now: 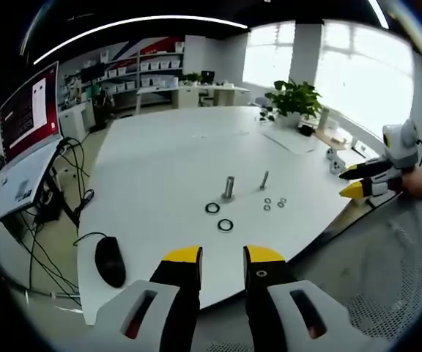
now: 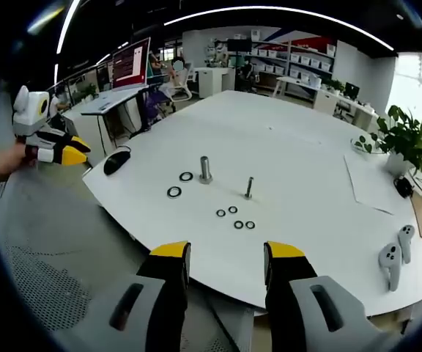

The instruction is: Place the washer onto the threaded stud by aligning its center hole with the stud, sliding it down to the base, and recovering from edge contact or off-axis alignment until the washer reaches the visible bottom stop.

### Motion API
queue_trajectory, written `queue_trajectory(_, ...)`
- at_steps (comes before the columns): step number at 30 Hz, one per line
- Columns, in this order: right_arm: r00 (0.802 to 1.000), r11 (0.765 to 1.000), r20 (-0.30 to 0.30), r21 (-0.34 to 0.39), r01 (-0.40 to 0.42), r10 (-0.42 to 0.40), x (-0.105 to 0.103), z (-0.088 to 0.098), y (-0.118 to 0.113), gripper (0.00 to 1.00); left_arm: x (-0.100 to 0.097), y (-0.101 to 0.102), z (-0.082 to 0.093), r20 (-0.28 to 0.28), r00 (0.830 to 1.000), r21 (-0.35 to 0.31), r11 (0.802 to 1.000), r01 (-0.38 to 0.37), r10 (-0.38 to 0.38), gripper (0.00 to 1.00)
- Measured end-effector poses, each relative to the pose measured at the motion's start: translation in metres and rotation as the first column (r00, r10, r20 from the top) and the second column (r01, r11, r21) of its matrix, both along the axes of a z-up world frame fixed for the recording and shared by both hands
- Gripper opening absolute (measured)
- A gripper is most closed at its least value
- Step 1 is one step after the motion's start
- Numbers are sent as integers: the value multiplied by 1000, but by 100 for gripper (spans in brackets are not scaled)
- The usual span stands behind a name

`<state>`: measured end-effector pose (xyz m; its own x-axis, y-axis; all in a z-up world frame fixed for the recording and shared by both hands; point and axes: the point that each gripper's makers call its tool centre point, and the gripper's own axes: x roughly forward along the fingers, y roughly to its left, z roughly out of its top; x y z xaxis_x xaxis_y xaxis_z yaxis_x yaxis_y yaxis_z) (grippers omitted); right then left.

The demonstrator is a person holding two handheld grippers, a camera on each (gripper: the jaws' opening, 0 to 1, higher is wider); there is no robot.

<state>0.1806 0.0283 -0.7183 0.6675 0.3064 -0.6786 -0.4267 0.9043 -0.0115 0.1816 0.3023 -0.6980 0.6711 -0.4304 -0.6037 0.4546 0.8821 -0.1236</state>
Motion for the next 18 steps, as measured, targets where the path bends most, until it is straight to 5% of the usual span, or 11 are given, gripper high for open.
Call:
queue_trajectory(12,1000,999,13,-39,11,-10,2,1,-6,41,-2,-13,6,-21,999,-122,992,35,-37,21)
queue_trajectory(18,999,997,-44,-81,-12,8,-3,-12,-7,41,-7,-22,8,-14,996,-136,987,83,-86,21)
